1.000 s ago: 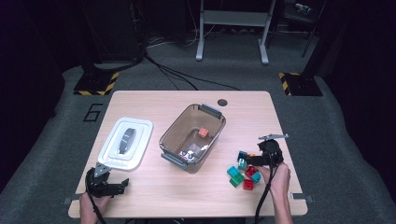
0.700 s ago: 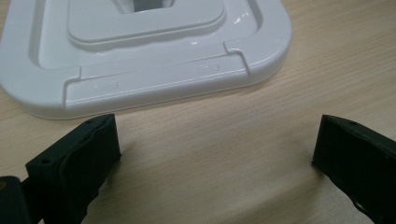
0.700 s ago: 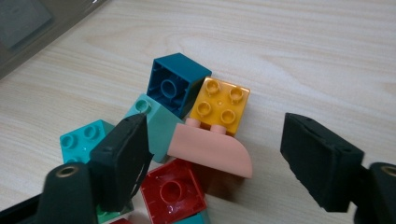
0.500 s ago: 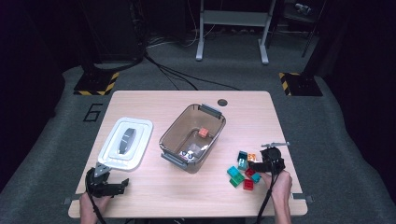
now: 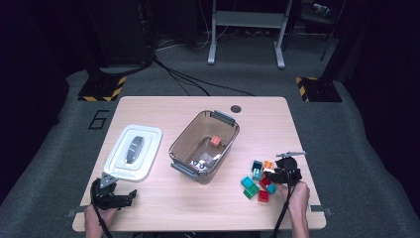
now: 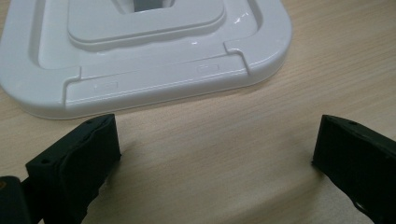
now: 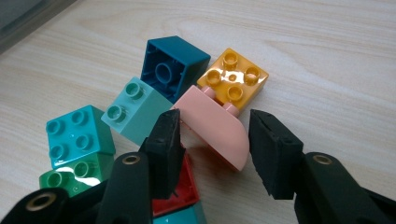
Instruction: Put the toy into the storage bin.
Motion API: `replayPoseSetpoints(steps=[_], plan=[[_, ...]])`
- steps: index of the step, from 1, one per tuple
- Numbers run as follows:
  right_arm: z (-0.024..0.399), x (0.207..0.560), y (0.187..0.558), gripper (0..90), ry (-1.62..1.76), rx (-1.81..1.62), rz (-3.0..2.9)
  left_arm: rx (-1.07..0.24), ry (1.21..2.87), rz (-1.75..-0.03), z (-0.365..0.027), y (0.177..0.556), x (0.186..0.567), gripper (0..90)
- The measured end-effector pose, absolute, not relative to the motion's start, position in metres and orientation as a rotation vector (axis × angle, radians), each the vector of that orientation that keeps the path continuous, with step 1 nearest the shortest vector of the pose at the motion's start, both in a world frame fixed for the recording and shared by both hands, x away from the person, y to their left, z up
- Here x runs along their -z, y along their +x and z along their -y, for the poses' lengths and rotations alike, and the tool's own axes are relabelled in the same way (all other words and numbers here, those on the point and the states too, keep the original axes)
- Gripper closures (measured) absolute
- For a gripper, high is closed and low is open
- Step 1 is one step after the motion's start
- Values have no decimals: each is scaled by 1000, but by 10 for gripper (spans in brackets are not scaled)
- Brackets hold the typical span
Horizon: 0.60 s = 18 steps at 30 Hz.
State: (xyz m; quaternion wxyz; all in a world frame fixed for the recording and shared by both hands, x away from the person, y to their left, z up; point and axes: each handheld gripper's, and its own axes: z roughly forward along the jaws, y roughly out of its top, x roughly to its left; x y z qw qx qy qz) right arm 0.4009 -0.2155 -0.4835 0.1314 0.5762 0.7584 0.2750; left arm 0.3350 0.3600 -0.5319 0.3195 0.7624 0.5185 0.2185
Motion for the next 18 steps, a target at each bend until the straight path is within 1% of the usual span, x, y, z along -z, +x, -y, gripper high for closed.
replayPoseSetpoints(steps=[3,10,18], plan=[[215,483,403,536,1643,-784,-2225,-574,2005,-1363,-360,335,532,4],[215,484,406,672,1600,-781,-2266,-575,2005,-1363,-360,335,532,4],[214,482,406,711,1577,-794,-2282,-574,2004,-1363,-360,335,532,4]])
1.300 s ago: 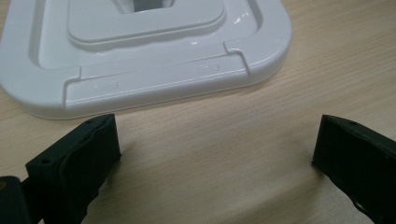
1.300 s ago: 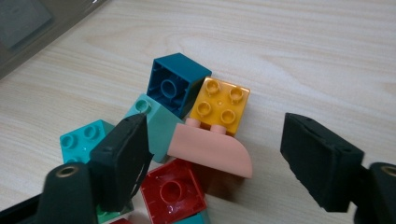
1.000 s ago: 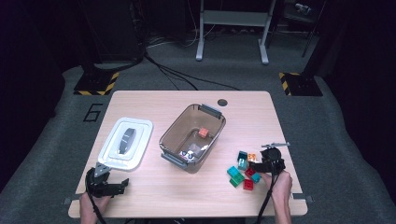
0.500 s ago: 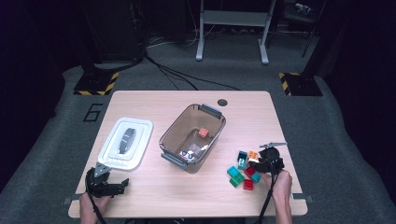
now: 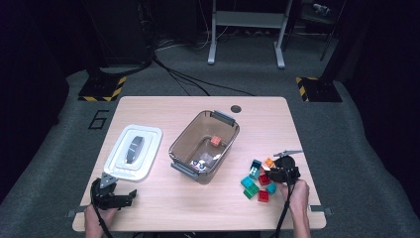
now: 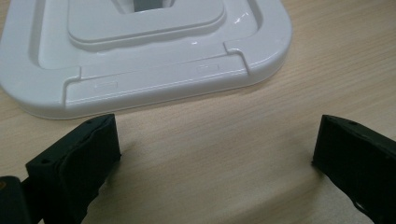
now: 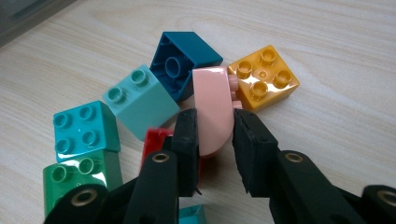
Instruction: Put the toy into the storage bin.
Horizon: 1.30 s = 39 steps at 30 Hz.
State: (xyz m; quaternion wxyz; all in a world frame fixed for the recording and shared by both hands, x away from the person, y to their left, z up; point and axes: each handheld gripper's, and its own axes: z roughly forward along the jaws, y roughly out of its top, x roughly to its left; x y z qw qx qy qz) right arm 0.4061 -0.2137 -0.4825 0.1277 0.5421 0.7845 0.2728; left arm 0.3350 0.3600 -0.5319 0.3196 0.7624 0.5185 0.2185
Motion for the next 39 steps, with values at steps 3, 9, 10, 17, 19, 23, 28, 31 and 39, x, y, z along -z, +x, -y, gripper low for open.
replayPoseSetpoints(steps=[3,9,10,17,19,23,28,31,39], plan=[[214,480,405,783,1578,-819,-2274,-574,2005,-1363,-360,335,532,4],[215,475,404,757,1574,-837,-2246,-575,2004,-1363,-360,335,532,4],[214,474,405,718,1569,-836,-2248,-574,2005,-1363,-360,335,532,4],[201,469,418,563,1458,-788,-2290,-574,2004,-1363,-360,335,532,4],[197,469,422,546,1436,-784,-2309,-574,2005,-1363,-360,335,532,4],[192,471,432,540,1428,-730,-2333,-574,2005,-1363,-360,335,532,4],[188,477,436,590,1426,-694,-2357,-573,2005,-1363,-360,335,532,4],[186,479,436,625,1420,-658,-2360,-578,1998,-1364,-360,335,532,4],[183,484,435,673,1437,-631,-2350,-578,1999,-1364,-360,335,532,4]])
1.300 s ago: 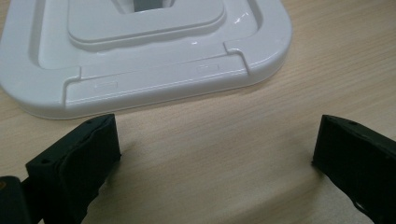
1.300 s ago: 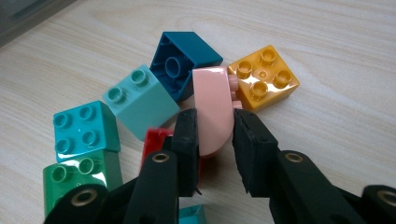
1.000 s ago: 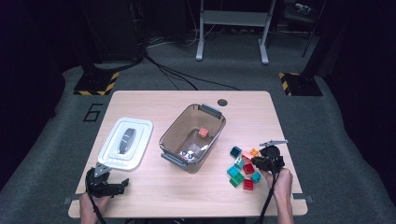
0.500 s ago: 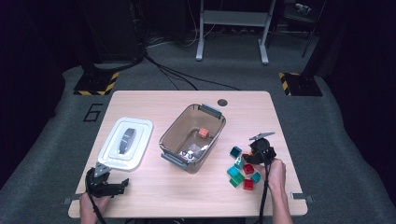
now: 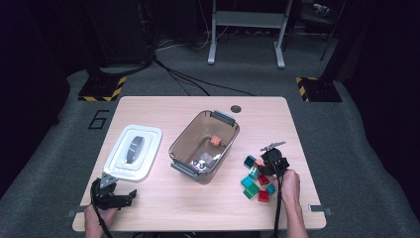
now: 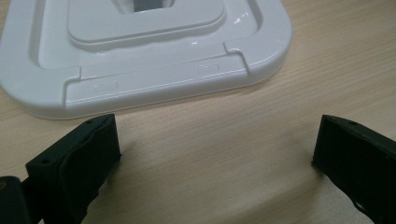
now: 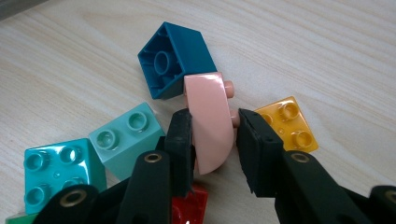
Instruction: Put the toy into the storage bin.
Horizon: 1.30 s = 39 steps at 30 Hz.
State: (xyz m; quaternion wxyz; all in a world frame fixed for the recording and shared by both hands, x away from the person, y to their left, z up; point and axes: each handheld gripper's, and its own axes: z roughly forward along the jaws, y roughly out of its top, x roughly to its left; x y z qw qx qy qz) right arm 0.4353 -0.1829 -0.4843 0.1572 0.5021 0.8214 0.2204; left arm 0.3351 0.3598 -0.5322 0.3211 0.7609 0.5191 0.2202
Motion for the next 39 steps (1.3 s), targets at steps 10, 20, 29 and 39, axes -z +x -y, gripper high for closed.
replayPoseSetpoints(steps=[10,20,29,39], plan=[[191,476,432,679,1482,-721,-2287,-575,2006,-1362,-360,335,532,4],[195,451,431,680,1497,-819,-2236,-580,1988,-1370,-359,335,532,3],[190,428,434,680,1467,-851,-2223,-586,1982,-1371,-359,335,533,4],[179,395,444,680,1424,-871,-2204,-581,1990,-1370,-359,336,532,4]])
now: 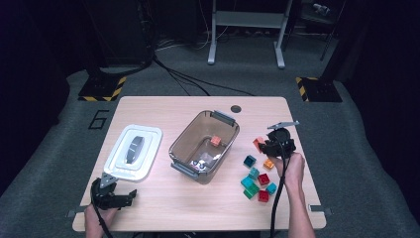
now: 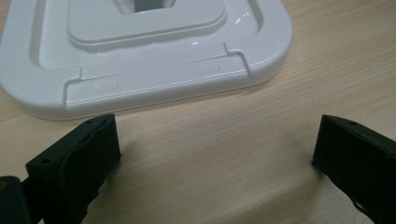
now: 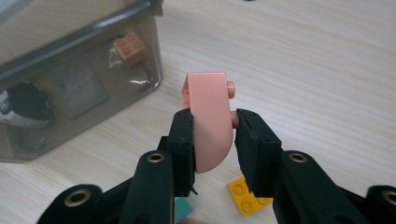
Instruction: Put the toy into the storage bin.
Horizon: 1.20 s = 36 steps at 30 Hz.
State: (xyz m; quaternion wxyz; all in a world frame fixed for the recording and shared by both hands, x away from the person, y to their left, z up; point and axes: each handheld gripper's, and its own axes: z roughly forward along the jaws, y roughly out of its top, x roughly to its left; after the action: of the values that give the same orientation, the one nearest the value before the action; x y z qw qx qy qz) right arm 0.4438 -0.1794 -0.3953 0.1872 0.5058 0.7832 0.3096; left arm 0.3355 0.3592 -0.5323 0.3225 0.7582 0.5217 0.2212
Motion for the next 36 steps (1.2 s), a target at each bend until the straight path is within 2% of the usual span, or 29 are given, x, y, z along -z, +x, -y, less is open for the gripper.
replayPoseSetpoints(steps=[16,36], plan=[[148,356,463,680,1348,-912,-2211,-582,1989,-1369,-359,336,532,4],[93,354,498,679,1287,-855,-2277,-583,1986,-1370,-359,336,533,4]])
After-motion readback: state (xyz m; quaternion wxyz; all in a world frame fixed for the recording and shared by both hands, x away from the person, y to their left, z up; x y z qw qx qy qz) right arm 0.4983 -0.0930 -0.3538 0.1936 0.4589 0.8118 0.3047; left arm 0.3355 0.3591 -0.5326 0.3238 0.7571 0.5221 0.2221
